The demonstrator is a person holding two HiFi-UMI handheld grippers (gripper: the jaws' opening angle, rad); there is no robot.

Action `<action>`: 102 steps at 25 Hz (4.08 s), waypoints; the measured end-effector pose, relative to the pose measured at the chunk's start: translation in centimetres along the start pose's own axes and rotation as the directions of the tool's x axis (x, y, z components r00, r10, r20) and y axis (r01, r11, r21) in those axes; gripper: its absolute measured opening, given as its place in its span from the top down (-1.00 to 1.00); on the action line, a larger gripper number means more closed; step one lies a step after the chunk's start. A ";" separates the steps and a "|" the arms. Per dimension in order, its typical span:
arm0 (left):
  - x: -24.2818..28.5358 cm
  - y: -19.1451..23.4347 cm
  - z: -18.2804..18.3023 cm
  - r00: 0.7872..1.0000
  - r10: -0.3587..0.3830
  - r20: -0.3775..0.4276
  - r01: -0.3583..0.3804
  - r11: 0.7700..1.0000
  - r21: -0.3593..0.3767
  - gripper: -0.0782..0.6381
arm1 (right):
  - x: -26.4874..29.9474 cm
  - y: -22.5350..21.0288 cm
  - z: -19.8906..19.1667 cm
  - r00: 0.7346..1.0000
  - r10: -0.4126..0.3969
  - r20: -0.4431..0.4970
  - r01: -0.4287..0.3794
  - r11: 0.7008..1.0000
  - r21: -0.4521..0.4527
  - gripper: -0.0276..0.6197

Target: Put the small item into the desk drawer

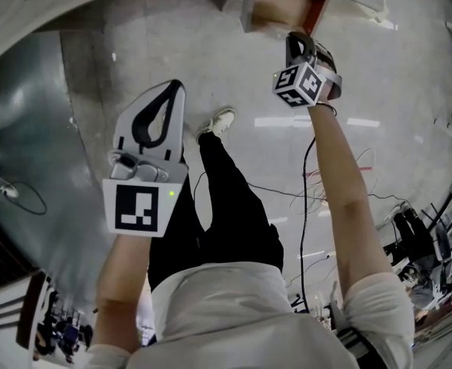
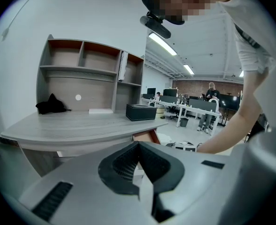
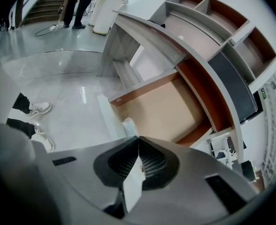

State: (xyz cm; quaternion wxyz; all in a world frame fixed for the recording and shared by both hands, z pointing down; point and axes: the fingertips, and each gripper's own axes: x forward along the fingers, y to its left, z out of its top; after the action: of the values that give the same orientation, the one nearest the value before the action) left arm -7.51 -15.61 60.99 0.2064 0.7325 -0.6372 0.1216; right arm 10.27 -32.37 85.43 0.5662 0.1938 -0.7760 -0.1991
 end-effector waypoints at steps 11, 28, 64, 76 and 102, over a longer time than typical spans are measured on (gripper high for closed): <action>-0.7 1.2 0.0 1.000 0.010 0.004 -0.010 1.000 -0.010 0.73 | 1.0 -0.2 0.1 0.999 0.020 -0.041 -0.020 1.000 0.009 0.84; -1.9 -0.3 1.8 0.998 -0.046 0.037 0.045 0.999 0.013 0.73 | -3.1 1.4 -0.2 0.988 0.141 -0.067 -0.127 0.975 0.182 0.38; -19.7 -1.6 21.7 0.913 -0.196 0.357 0.104 0.960 0.261 0.73 | -35.9 -8.9 11.3 0.912 -0.313 0.266 -0.087 0.484 0.871 0.84; -22.6 0.5 26.3 0.879 -0.191 0.437 0.078 0.962 0.263 0.73 | -45.2 -15.4 13.9 0.785 -0.493 0.375 -0.121 0.472 0.873 0.85; -26.3 4.4 30.6 0.810 -0.042 0.586 -0.088 0.977 0.193 0.73 | -60.5 -20.9 13.0 0.576 -0.679 0.456 -0.017 0.547 0.837 0.85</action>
State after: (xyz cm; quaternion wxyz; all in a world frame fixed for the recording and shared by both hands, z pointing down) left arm -18.60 -6.85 22.97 -0.0804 0.7440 -0.6620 -0.0409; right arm 16.57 -17.04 22.26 -0.0010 0.4754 -0.8794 -0.0244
